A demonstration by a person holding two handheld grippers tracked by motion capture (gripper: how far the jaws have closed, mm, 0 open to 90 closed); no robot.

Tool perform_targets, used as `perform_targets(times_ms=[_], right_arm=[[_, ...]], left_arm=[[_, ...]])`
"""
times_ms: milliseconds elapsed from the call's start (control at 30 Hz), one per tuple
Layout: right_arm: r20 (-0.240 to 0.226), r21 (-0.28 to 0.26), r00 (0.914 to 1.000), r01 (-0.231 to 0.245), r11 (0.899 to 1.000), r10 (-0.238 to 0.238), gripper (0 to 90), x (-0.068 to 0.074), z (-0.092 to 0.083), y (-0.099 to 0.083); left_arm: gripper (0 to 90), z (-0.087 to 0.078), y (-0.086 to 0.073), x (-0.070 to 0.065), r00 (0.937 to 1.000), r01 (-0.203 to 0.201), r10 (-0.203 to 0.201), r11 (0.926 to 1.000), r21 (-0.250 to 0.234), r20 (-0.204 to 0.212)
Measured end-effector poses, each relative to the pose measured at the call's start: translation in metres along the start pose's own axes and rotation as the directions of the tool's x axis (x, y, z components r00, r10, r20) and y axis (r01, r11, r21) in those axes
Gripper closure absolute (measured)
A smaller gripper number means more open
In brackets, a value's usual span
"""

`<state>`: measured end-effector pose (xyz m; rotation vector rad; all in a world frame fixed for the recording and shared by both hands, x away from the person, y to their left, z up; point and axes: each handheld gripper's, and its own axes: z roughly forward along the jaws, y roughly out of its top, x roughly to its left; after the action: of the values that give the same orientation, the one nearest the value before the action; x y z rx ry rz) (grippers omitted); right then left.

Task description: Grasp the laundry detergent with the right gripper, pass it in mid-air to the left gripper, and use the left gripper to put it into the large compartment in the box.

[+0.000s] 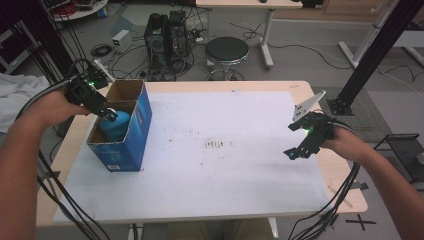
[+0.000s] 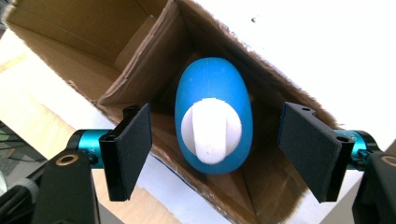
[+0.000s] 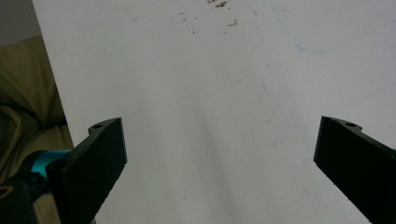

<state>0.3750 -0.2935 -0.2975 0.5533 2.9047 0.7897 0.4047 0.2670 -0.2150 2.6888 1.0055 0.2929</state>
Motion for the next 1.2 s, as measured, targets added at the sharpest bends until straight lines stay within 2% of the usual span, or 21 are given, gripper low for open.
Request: perform_targets(times_ms=[33,67,100,167,267,300,333,367,500,533,600,633,767,800,833,900,967,1033,1067,1100,1200], right_arm=[[0.0,-0.001,1.0,0.002,1.0,-0.002,1.5,0.0,0.0,0.0],[0.002,-0.003,1.0,0.001,1.0,-0.001,1.5,0.0,0.0,0.001],[0.005,-0.003,1.0,0.005,1.0,-0.005,1.6,0.0,0.0,0.001],[0.003,-0.003,1.0,0.003,1.0,-0.003,1.5,0.0,0.0,0.001],[0.004,-0.002,1.0,0.003,1.0,-0.003,1.5,0.001,0.0,0.001],[0.005,-0.003,1.0,0.003,1.0,-0.003,1.5,0.001,0.0,0.001],[0.006,-0.006,1.0,0.002,1.0,-0.002,1.5,0.001,0.0,0.001],[0.004,-0.007,1.0,0.005,1.0,-0.005,1.6,0.001,0.0,0.001],[0.017,-0.017,0.9999,0.001,1.0,0.0,1.6,0.001,-0.002,0.001],[0.023,-0.02,0.9997,-0.005,1.0,0.006,1.5,0.001,-0.003,0.001],[0.011,-0.011,0.9998,-0.017,1.0,0.017,1.5,0.002,-0.004,0.001],[0.009,-0.009,0.9999,-0.014,1.0,0.014,1.5,0.003,-0.004,0.001],[0.007,0.002,0.9996,-0.029,1.0,0.029,1.5,0.005,-0.005,0.001],[0.011,-0.01,0.9999,-0.009,1.0,0.009,1.6,0.004,-0.004,0.001],[0.016,-0.008,0.9998,-0.009,1.0,0.009,1.5,0.004,-0.005,0.002],[0.014,-0.004,0.9997,-0.02,1.0,0.02,1.5,0.005,-0.006,0.002],[0.015,-0.008,0.9997,-0.019,1.0,0.019,1.5,0.005,-0.006,0.003],[0.015,-0.008,0.9997,-0.017,1.0,0.018,1.5,0.005,-0.006,0.003],[0.017,-0.012,0.9999,-0.001,1.0,0.001,1.6,0.004,-0.005,0.004],[0.02,-0.012,0.9998,-0.002,1.0,0.002,1.6,0.004,-0.005,0.005],[0.014,-0.003,0.9998,-0.016,1.0,0.016,1.5,0.006,-0.005,0.006]], left_arm=[[26.1,-0.003,0.001,-0.001,1.0,0.008,-0.008,1.0,0.001,0.004],[26.2,-0.006,0.002,0.001,0.9996,-0.027,0.027,0.9994,0.023,0.005],[26.2,-0.007,0.002,-0.002,1.0,0.0,0.0,1.0,-0.001,0.005],[26.2,-0.012,0.005,-0.006,0.9997,0.009,-0.009,0.9999,-0.008,0.021],[26.2,-0.02,0.009,-0.01,0.9996,-0.013,0.013,0.9999,-0.01,0.026],[26.1,-0.021,0.01,-0.014,0.9996,0.006,-0.005,0.9994,-0.034,0.029],[26.2,-0.025,0.012,-0.014,0.9993,-0.017,0.018,0.9995,-0.026,0.033],[26.2,-0.026,0.014,-0.018,0.9991,-0.01,0.012,0.9991,-0.041,0.04],[26.2,-0.034,0.023,-0.028,0.9975,-0.057,0.059,0.997,-0.052,0.038],[26.2,-0.037,0.026,-0.028,0.9935,-0.102,0.104,0.9943,-0.03,0.048],[26.1,-0.038,0.03,-0.036,0.9942,-0.086,0.09,0.9934,-0.075,0.058],[26.2,-0.039,0.032,-0.036,0.992,-0.108,0.112,0.9921,-0.064,0.058],[26.2,-0.04,0.041,-0.044,0.9894,-0.123,0.128,0.9891,-0.081,0.068],[26.2,-0.039,0.043,-0.047,0.9876,-0.135,0.141,0.9874,-0.083,0.07],[26.2,-0.04,0.046,-0.049,0.9817,-0.172,0.177,0.9823,-0.073,0.07],[26.2,-0.038,0.051,-0.056,0.9758,-0.198,0.204,0.9775,-0.072,0.079],[26.2,-0.037,0.059,-0.062,0.966,-0.239,0.244,0.9686,-0.068,0.085],[26.2,-0.037,0.065,-0.068,0.964,-0.243,0.25,0.967,-0.076,0.092],[26.2,-0.037,0.07,-0.071,0.9565,-0.273,0.279,0.9594,-0.07,0.087],[26.2,-0.037,0.073,-0.074,0.9578,-0.266,0.273,0.96,-0.087,0.089],[26.2,-0.036,0.085,-0.084,0.9416,-0.313,0.323,0.9436,-0.109,0.096]])
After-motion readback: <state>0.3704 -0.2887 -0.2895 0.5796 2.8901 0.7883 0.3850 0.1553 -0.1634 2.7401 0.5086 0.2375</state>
